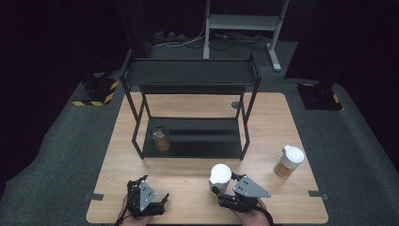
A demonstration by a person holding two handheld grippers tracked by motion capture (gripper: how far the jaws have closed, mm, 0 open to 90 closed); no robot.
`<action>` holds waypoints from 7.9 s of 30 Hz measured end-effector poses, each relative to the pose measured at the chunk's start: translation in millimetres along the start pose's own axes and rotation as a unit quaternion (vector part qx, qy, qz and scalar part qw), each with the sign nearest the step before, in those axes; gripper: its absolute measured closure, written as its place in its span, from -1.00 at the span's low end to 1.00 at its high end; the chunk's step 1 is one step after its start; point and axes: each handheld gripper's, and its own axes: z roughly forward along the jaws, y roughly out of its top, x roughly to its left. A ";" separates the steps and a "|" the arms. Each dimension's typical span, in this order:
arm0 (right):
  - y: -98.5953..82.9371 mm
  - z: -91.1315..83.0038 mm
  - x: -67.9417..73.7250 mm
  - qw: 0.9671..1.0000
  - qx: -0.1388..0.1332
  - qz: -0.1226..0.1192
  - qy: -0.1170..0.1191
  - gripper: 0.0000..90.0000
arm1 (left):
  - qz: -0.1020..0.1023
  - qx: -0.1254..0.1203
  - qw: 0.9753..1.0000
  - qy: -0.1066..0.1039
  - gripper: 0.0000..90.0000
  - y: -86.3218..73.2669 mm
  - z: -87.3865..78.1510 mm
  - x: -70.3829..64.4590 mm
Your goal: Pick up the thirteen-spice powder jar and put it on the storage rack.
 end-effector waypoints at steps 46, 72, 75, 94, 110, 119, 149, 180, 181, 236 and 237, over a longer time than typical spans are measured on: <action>34.0 70.9 -0.2 1.000 -0.017 0.008 -0.024 -0.32 | 0.008 -0.012 1.000 -0.005 -0.98 -4.3 -1.9 0.3; 39.7 121.4 5.9 0.999 -0.031 0.008 -0.036 -0.32 | 0.009 -0.022 1.000 -0.016 -0.98 -7.8 -3.8 4.5; 39.9 125.7 4.9 0.999 -0.035 0.016 -0.039 -0.33 | 0.008 -0.023 1.000 -0.017 -0.98 -8.3 -4.0 4.9; 38.1 154.7 -7.6 0.997 -0.043 0.020 -0.055 -0.32 | -0.002 -0.034 0.999 -0.021 -0.98 -12.4 -5.3 7.8; 36.4 170.0 -12.9 0.997 -0.039 0.025 -0.064 -0.32 | -0.004 -0.037 0.999 -0.022 -0.98 -13.7 -5.7 9.0; 31.9 178.3 -14.4 0.997 -0.030 0.027 -0.068 -0.32 | -0.006 -0.039 0.999 -0.023 -0.98 -14.5 -6.0 9.0; 24.8 189.7 -14.6 0.997 -0.023 0.031 -0.072 -0.33 | -0.009 -0.043 0.999 -0.025 -0.98 -16.0 -6.7 10.9; 24.9 192.3 -16.0 0.997 -0.009 0.027 -0.073 -0.51 | -0.010 -0.044 0.999 -0.026 -0.98 -16.4 -6.7 11.3; 25.0 192.3 -16.3 0.997 -0.008 0.028 -0.072 -0.52 | -0.010 -0.044 0.999 -0.026 -0.98 -16.5 -6.7 11.5; 35.8 131.1 -9.8 0.998 -0.030 0.028 -0.056 -1.00 | -0.001 -0.035 0.999 -0.026 -0.98 -13.1 -5.4 9.9; 35.2 129.1 -9.8 0.998 -0.031 0.029 -0.055 -1.00 | 0.000 -0.035 0.999 -0.026 -0.98 -13.0 -5.4 9.7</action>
